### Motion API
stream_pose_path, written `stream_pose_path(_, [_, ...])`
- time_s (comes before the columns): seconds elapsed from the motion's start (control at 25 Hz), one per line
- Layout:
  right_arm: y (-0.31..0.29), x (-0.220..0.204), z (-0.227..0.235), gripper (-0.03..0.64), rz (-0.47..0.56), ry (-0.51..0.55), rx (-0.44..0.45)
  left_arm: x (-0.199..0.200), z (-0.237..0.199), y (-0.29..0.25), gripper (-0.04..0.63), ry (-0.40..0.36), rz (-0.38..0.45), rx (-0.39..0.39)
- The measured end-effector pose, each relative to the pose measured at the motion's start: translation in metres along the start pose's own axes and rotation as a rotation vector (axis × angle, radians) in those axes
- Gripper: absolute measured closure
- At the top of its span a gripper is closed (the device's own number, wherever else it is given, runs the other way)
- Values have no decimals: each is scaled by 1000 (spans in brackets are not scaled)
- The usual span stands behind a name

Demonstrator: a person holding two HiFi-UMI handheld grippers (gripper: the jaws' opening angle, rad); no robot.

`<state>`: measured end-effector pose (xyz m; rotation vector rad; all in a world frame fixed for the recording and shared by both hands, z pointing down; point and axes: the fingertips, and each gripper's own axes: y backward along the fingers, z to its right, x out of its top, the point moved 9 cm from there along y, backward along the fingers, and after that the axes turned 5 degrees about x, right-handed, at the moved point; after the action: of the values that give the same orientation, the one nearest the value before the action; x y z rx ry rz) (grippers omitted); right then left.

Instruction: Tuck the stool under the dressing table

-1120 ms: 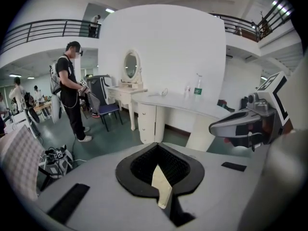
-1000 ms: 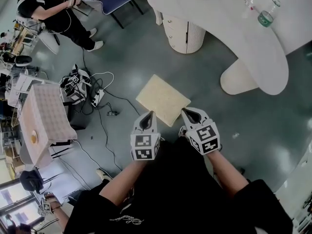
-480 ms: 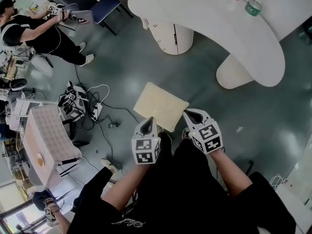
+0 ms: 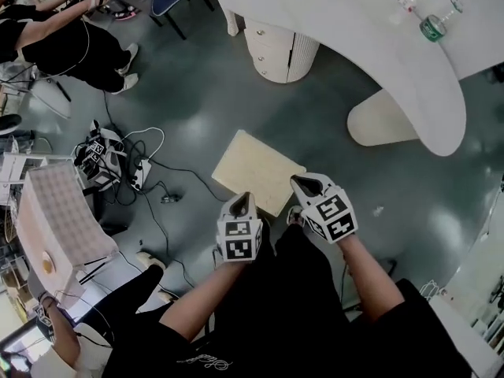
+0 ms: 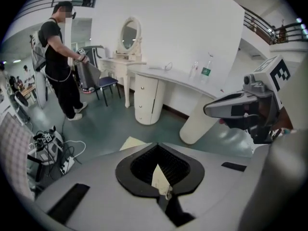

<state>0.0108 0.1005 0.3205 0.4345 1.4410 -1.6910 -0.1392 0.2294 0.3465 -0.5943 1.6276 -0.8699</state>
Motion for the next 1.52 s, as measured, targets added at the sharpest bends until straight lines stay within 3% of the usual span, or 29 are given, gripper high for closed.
stream_pose_path(0.12, [-27, 5, 2, 611, -52, 9, 45, -15, -17, -15, 589, 62, -48, -9])
stream_pose_path(0.28, [-60, 5, -2, 611, -124, 25, 49, -35, -39, -34, 589, 61, -133, -49])
stream_pose_path(0.52, [-98, 15, -4, 611, -169, 26, 38, -37, -69, -62, 589, 78, -133, -83])
stream_pose_path(0.8, [-128, -4, 10, 607, -240, 13, 72, -60, -88, -94, 589, 118, -181, -105])
stream_pose_path(0.84, [-134, -11, 16, 575, -262, 6, 88, -68, -88, -101, 589, 116, -197, -110])
stream_pose_path(0.88, [-141, -19, 22, 488, -289, 0, 105, -76, -88, -109, 589, 121, -220, -114])
stream_pose_path(0.92, [-149, -28, 29, 463, -317, -2, 124, -86, -88, -118, 584, 138, -247, -120])
stream_pose_path(1.0, [-169, -48, 44, 452, -371, 8, 163, -109, -90, -137, 470, 211, -306, -135])
stream_pose_path(1.12, [-204, -74, 73, 422, -436, 22, 218, -141, -95, -171, 408, 363, -364, -149])
stream_pose_path(1.36, [-262, -112, 123, 386, -524, 26, 273, -200, -98, -230, 276, 739, -442, -127])
stream_pose_path(1.52, [-292, -127, 142, 377, -572, 53, 293, -214, -96, -256, 240, 819, -451, -84])
